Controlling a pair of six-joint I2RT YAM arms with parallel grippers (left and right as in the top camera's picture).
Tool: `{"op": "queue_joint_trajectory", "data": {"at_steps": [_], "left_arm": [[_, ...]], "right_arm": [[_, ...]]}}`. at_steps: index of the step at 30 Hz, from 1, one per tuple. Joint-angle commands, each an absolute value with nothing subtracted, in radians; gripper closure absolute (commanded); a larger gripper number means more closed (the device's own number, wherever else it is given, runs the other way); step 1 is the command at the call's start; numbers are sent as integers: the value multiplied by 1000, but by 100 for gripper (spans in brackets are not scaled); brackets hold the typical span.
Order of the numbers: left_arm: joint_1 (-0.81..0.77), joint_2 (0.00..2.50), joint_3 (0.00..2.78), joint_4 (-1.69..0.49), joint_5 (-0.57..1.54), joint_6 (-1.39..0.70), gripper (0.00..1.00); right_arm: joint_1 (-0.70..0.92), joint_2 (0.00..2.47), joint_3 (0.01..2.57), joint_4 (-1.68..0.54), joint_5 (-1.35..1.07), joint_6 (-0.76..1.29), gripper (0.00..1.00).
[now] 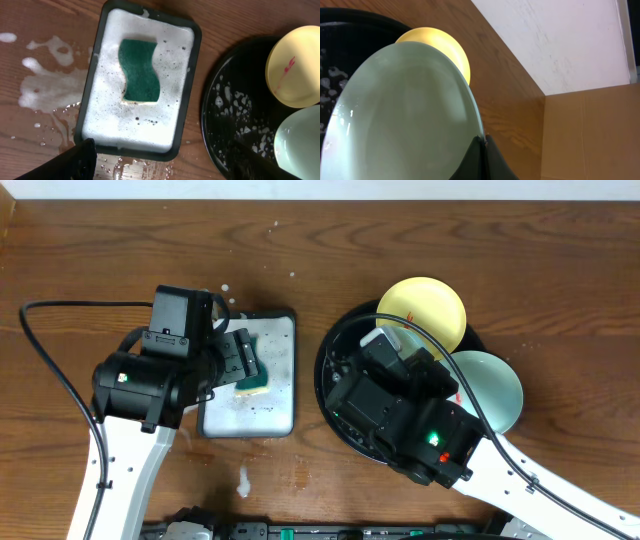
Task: Clean dirty plates on tray and stack at the side
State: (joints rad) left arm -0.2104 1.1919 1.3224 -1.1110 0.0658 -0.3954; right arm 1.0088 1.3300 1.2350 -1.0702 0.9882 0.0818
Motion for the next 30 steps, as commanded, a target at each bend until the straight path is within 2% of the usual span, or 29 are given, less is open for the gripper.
{"op": "queue_joint_trajectory", "data": {"at_steps": [1, 7, 11, 16, 19, 25, 30], "left_arm": [[-207, 1189, 1328, -1114, 68, -393, 18], [-207, 1189, 1328, -1114, 68, -393, 18], [-207, 1189, 1328, -1114, 68, -393, 18], [-207, 1189, 1328, -1114, 68, -393, 18], [-207, 1189, 1328, -1114, 68, -393, 17], [-207, 1189, 1328, -1114, 68, -393, 17], [-207, 1189, 1328, -1114, 68, -393, 18]], "right_arm": [[1013, 1318, 1252, -1070, 1028, 73, 99], [1013, 1318, 1252, -1070, 1028, 80, 99], [978, 1319, 1252, -1074, 996, 159, 99], [791, 1318, 1252, -1056, 770, 212, 99], [719, 1316, 1260, -1054, 616, 136, 99], [754, 1316, 1260, -1056, 661, 15, 99], [817, 1316, 1260, -1054, 757, 6, 99]]}}
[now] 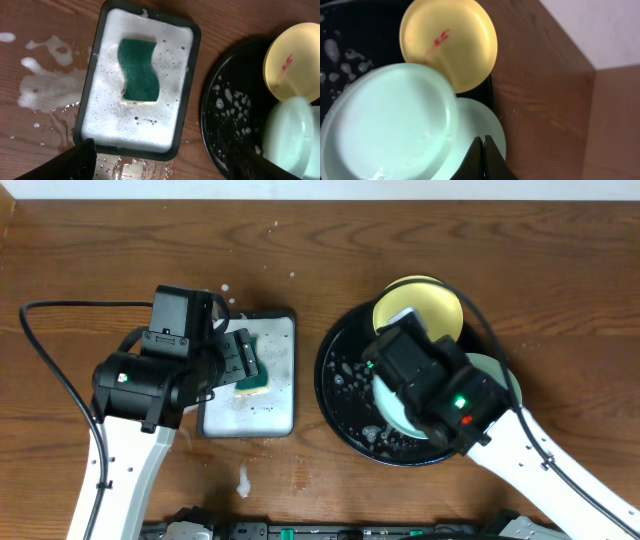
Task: Clean dirty plates on tray and stack at the side
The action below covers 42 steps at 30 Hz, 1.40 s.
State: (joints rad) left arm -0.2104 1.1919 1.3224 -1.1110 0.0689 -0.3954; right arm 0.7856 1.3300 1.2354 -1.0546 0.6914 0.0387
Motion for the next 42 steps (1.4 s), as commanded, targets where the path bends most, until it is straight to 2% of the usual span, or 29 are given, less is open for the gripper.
{"op": "queue_joint_trajectory", "data": {"at_steps": [1, 4, 6, 9, 12, 16, 20, 25, 26, 28, 30, 31, 37, 42], "left_arm": [[-207, 1189, 1328, -1114, 68, -393, 18], [-207, 1189, 1328, -1114, 68, -393, 18], [-207, 1189, 1328, -1114, 68, -393, 18], [-207, 1189, 1328, -1114, 68, -393, 17], [-207, 1189, 1328, -1114, 68, -393, 18], [-207, 1189, 1328, -1114, 68, -393, 18], [-207, 1189, 1328, -1114, 68, -393, 18], [-207, 1189, 1328, -1114, 68, -393, 17], [-207, 1189, 1328, -1114, 68, -393, 18], [-207, 1189, 1328, -1114, 68, -393, 18], [-207, 1189, 1328, -1114, 68, -393, 17], [-207, 1189, 1328, -1114, 68, -393, 17], [-207, 1189, 1328, -1114, 68, -393, 17], [-207, 1189, 1328, -1114, 68, -393, 17]], "right_arm": [[817, 1316, 1260, -1057, 752, 36, 99], [765, 1316, 1260, -1090, 665, 204, 99], [679, 1316, 1258, -1100, 494, 271, 85], [503, 1320, 1249, -1100, 173, 271, 68], [327, 1338, 1222, -1105, -123, 184, 59], [152, 1393, 1148, -1113, -329, 127, 56], [49, 1486, 1048, -1068, -439, 88, 57], [12, 1595, 977, -981, -404, 88, 59], [10, 1607, 973, -966, -405, 88, 64], [8, 1618, 971, -940, -405, 88, 85], [7, 1613, 975, -930, -404, 89, 97], [7, 1607, 980, -931, -404, 89, 99], [17, 1490, 1036, -969, -291, 118, 99], [115, 1312, 1098, -997, -104, 118, 99]]}}
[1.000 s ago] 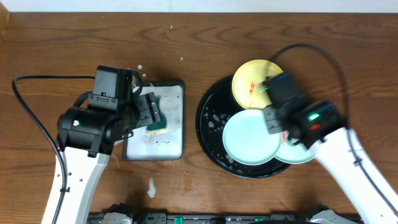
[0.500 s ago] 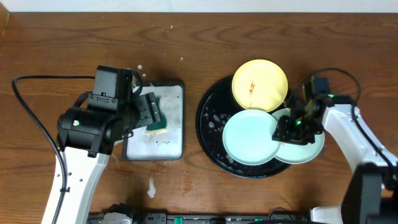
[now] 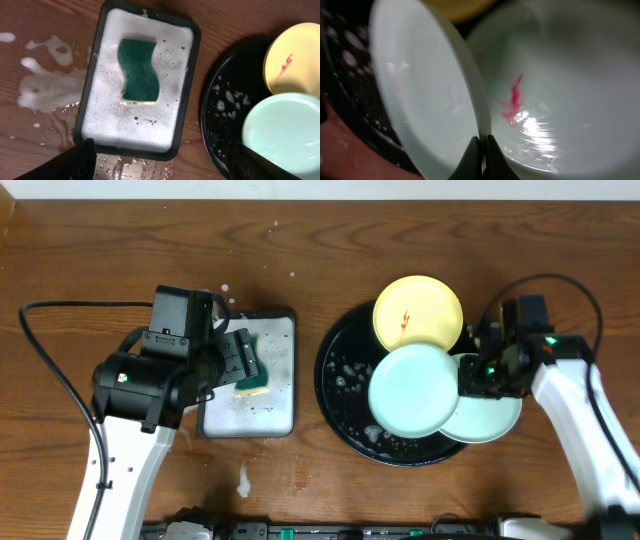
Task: Clean dirty plates on tray and stack at the side
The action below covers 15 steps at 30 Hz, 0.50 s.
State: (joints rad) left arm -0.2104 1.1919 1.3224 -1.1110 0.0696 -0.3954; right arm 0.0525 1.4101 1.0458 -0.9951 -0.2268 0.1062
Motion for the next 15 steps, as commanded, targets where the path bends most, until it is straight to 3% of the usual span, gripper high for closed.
{"op": "queue_joint_trajectory", "data": {"at_steps": [1, 9, 15], "left_arm": [[-207, 1189, 1328, -1114, 68, -393, 17], [-207, 1189, 1328, -1114, 68, -393, 17], [-207, 1189, 1328, -1114, 68, -393, 17]], "right_arm": [[150, 1277, 1103, -995, -62, 118, 99], [507, 1144, 1103, -987, 428, 165, 99], [501, 1213, 1101, -999, 311, 243, 97]]}}
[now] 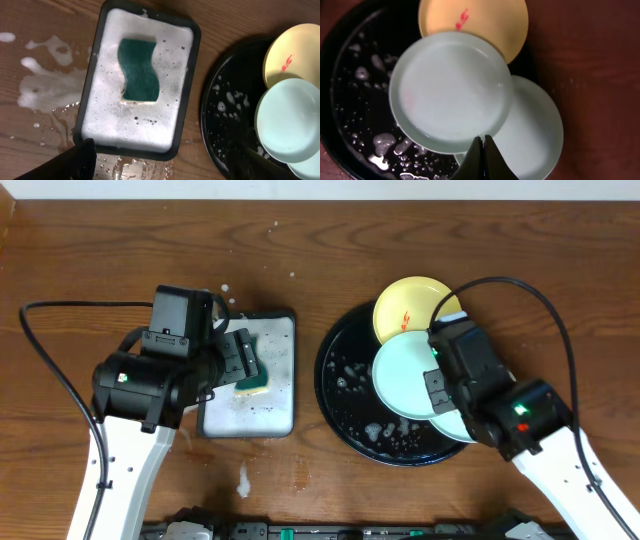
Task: Clean dirty plates on tray and stack at the side
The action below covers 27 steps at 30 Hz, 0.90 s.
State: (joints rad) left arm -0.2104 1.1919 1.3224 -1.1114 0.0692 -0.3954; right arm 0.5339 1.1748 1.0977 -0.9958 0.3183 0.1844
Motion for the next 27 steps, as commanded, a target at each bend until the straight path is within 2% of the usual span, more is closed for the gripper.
{"op": "queue_joint_trajectory", "data": {"at_steps": [1, 3, 5, 7, 9, 13, 15, 19, 22, 24, 25, 27], "left_arm": [[-207, 1189, 1328, -1114, 68, -393, 17], [-207, 1189, 1328, -1114, 68, -393, 17], [-207, 1189, 1328, -1114, 68, -393, 17], [-207, 1189, 1328, -1114, 68, -393, 17], [-207, 1189, 1328, -1114, 68, -393, 17], [-207, 1189, 1328, -1114, 68, -393, 17], [-207, 1189, 1328, -1114, 68, -393, 17], [-207, 1189, 1328, -1114, 68, -393, 17], [-207, 1189, 1328, -1114, 68, -393, 17], [-207, 1189, 1328, -1114, 68, -393, 17], [-207, 1189, 1328, -1114, 68, -393, 17], [-207, 1189, 1328, -1114, 68, -393, 17]], "right_arm": [[466, 1234, 1101, -997, 255, 241, 83], [374, 1285, 1101, -989, 120, 203, 62], [265, 1348, 1101, -986, -45, 136, 47], [156, 1424, 1101, -984, -193, 75, 40], [67, 1499, 1101, -982, -310, 30, 39], [-68, 1658, 1101, -962, -499, -44, 47], [-107, 1725, 1101, -952, -518, -50, 50], [-145, 1821, 1101, -939, -577, -89, 60], [-142, 1851, 1101, -904, -619, -94, 76], [-142, 1851, 1101, -880, -619, -75, 94], [-142, 1849, 1102, -876, -619, -59, 99], [-142, 1834, 1102, -875, -614, -34, 99]]}}
